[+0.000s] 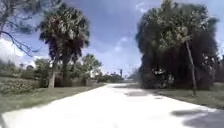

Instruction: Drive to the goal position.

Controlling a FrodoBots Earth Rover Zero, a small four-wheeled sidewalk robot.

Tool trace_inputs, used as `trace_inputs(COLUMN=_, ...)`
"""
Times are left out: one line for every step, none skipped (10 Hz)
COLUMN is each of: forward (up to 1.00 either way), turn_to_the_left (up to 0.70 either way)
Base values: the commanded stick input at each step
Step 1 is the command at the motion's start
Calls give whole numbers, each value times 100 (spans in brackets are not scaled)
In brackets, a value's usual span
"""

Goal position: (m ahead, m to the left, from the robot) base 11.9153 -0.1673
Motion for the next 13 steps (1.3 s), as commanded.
trace_inputs(forward=85, turn_to_the_left=4)
trace_inputs(forward=85, turn_to_the_left=4)
trace_inputs(forward=85, turn_to_the_left=4)
trace_inputs(forward=85, turn_to_the_left=4)
trace_inputs(forward=85, turn_to_the_left=4)
trace_inputs(forward=85, turn_to_the_left=4)
trace_inputs(forward=85, turn_to_the_left=4)
trace_inputs(forward=85, turn_to_the_left=4)
trace_inputs(forward=85, turn_to_the_left=4)
trace_inputs(forward=85, turn_to_the_left=4)
trace_inputs(forward=85, turn_to_the_left=4)
trace_inputs(forward=85, turn_to_the_left=4)
trace_inputs(forward=85, turn_to_the_left=4)
